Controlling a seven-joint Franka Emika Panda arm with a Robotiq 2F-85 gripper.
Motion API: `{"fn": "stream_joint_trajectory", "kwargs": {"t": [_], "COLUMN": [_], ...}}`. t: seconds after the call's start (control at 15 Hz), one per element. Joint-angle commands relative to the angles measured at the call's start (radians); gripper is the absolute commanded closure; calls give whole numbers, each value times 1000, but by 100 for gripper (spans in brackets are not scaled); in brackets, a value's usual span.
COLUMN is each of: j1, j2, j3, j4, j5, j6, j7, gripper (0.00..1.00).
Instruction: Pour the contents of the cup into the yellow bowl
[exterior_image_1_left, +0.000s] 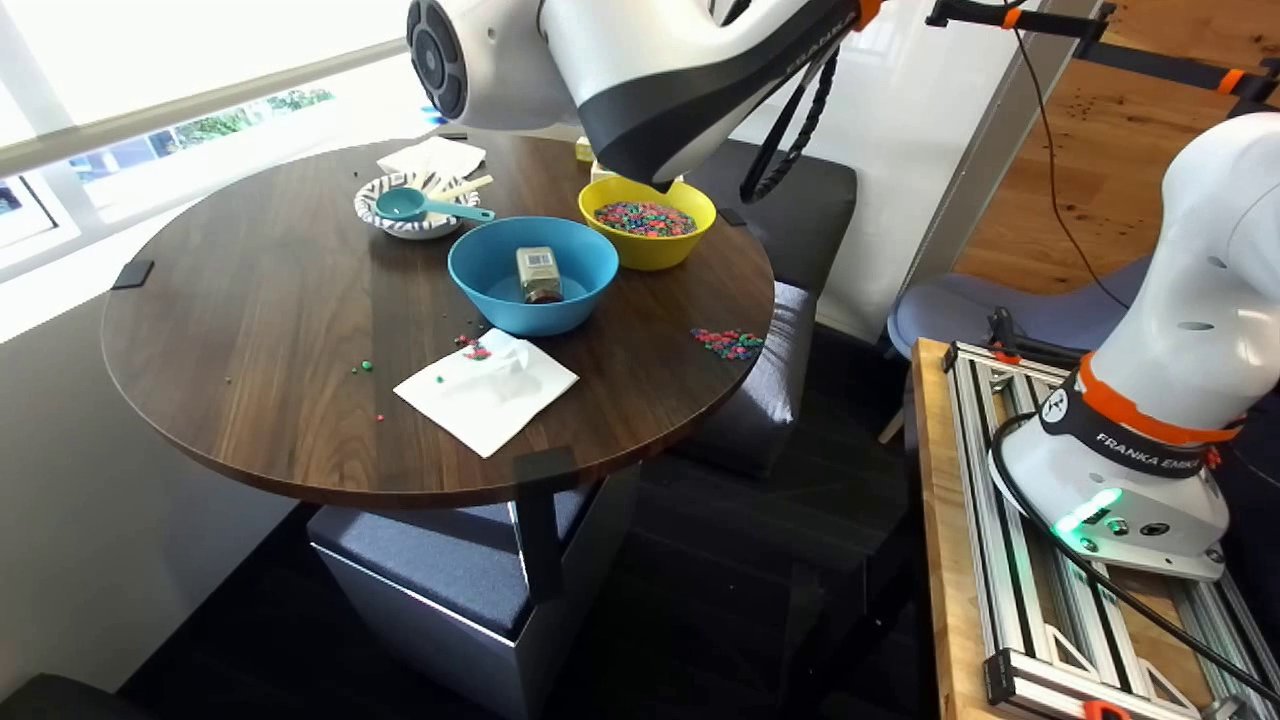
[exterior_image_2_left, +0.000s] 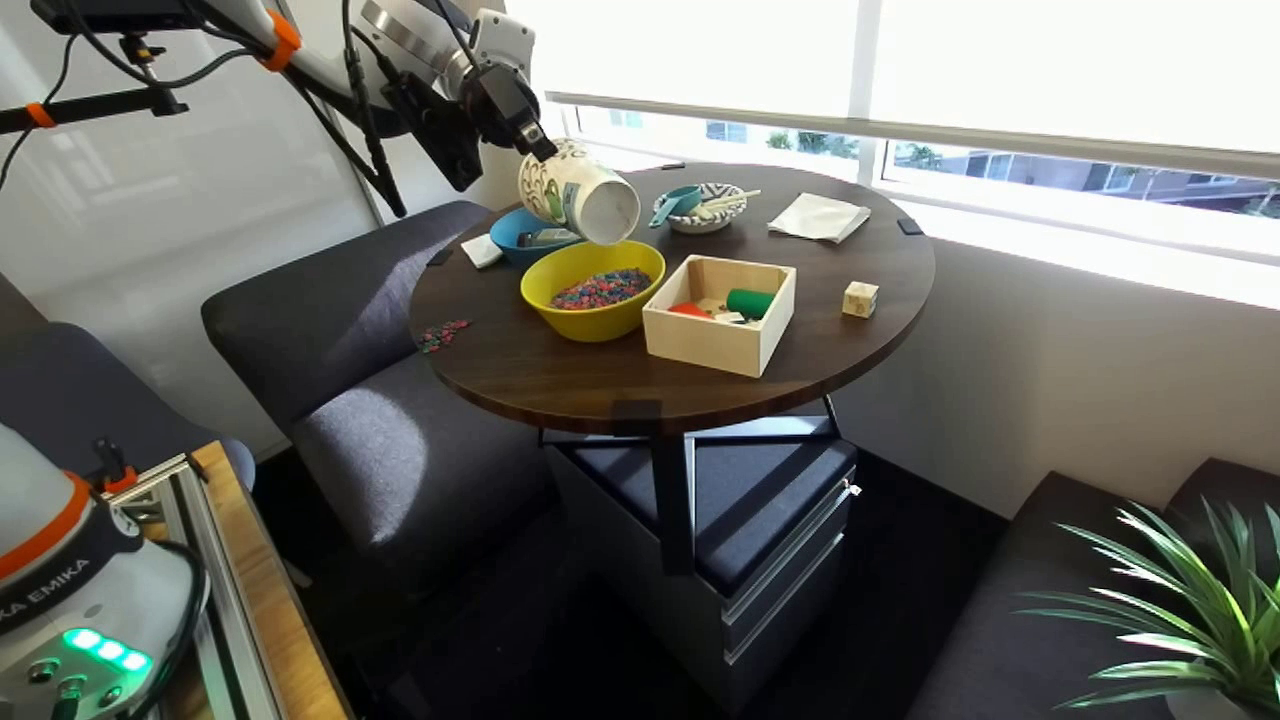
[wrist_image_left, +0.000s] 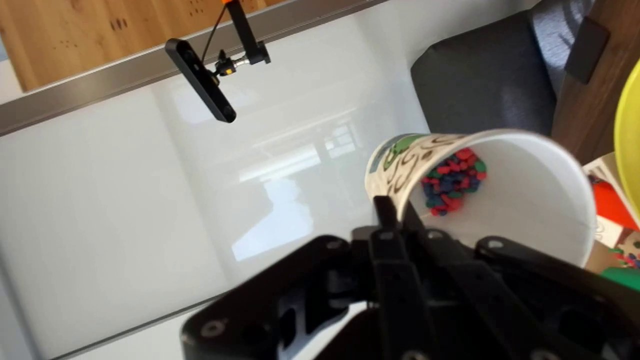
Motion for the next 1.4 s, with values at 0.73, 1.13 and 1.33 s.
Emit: {"fn": "stream_joint_trajectory", "kwargs": {"t": [0.73, 1.13, 1.33], "j1": [56, 54, 53], "j2": [150, 167, 170], "j3": [5, 9, 12], "j4": [-8, -32, -53], "j5": [-338, -421, -459], "j6": [-202, -278, -306], "j7": [-7, -61, -88], "gripper": [99, 99, 99]}}
